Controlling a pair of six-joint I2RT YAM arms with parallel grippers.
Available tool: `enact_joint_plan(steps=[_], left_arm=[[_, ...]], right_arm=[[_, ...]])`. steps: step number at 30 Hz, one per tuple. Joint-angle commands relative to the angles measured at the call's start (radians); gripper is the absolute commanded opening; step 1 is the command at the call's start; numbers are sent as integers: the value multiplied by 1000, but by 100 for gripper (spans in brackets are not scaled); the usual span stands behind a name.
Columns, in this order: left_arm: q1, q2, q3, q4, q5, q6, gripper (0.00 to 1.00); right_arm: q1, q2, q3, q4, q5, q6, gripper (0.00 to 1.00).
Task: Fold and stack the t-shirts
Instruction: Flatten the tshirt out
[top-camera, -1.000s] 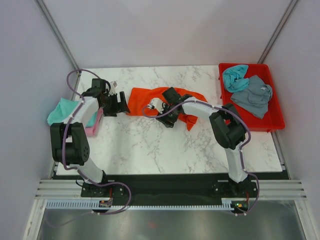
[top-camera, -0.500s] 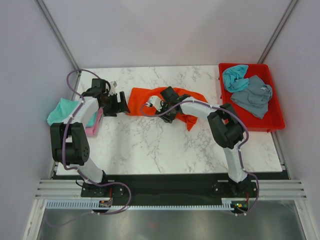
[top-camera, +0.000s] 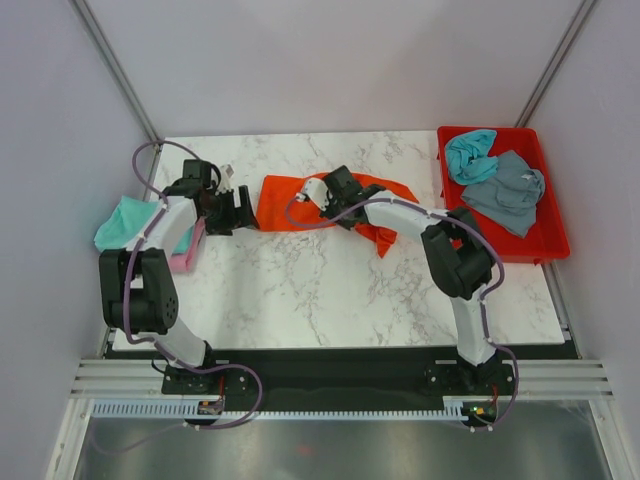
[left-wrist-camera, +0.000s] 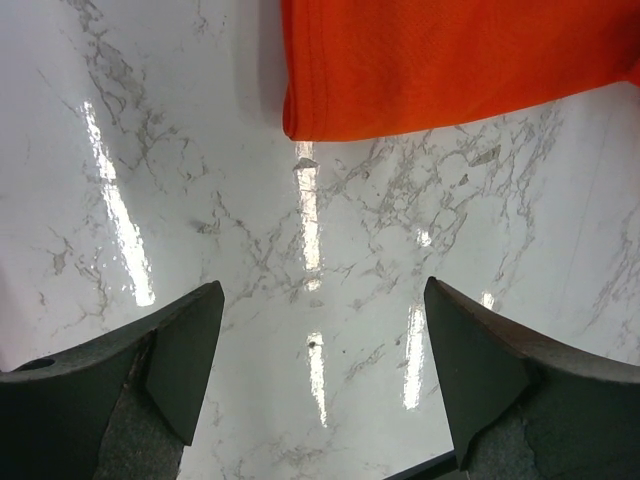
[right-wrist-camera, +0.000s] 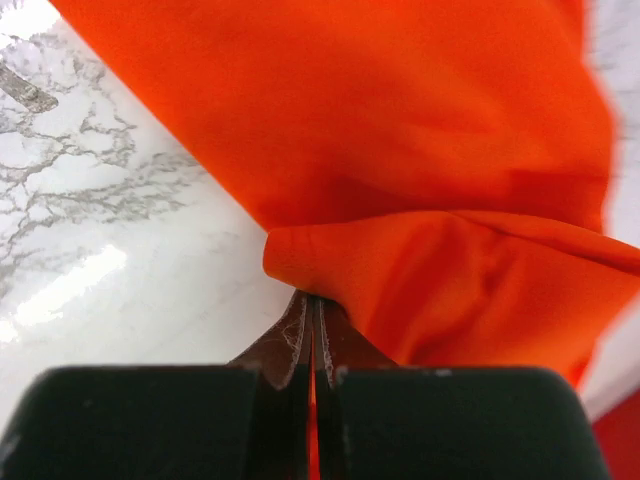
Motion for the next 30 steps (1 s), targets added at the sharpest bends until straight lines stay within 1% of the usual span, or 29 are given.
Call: enact_joint_plan(steps=[1, 3, 7, 10, 16, 20, 24, 26, 28, 30], left_arm=[[0, -50, -1, 18, -66, 61, 88], [-2, -44, 8, 20, -107, 90, 88], [-11, -33, 34, 11, -170, 148, 88], [-48, -29, 47, 3, -216, 191, 88], [-97, -26, 19, 6, -230, 205, 89], [-108, 6, 36, 18, -276, 196, 89], [-109, 91, 108, 17, -287, 198, 88], [-109, 160, 143, 5, -278, 192, 87], [-111, 212, 210, -14, -251, 188, 84], [-114, 276, 254, -35, -218, 191, 78]], right_arm=[[-7, -201, 83, 7, 93, -55, 0], [-7, -251, 120, -4, 111, -71, 0], [-7, -302, 197, -27, 119, -72, 0], [-7, -324, 261, -53, 122, -72, 0], [-7, -351, 349, -71, 124, -97, 0], [-5, -355, 386, -73, 124, -97, 0], [-5, -353, 400, -68, 131, -102, 0], [-5, -351, 400, -67, 136, -106, 0], [-7, -350, 400, -65, 137, -109, 0], [-5, -350, 401, -62, 141, -112, 0]])
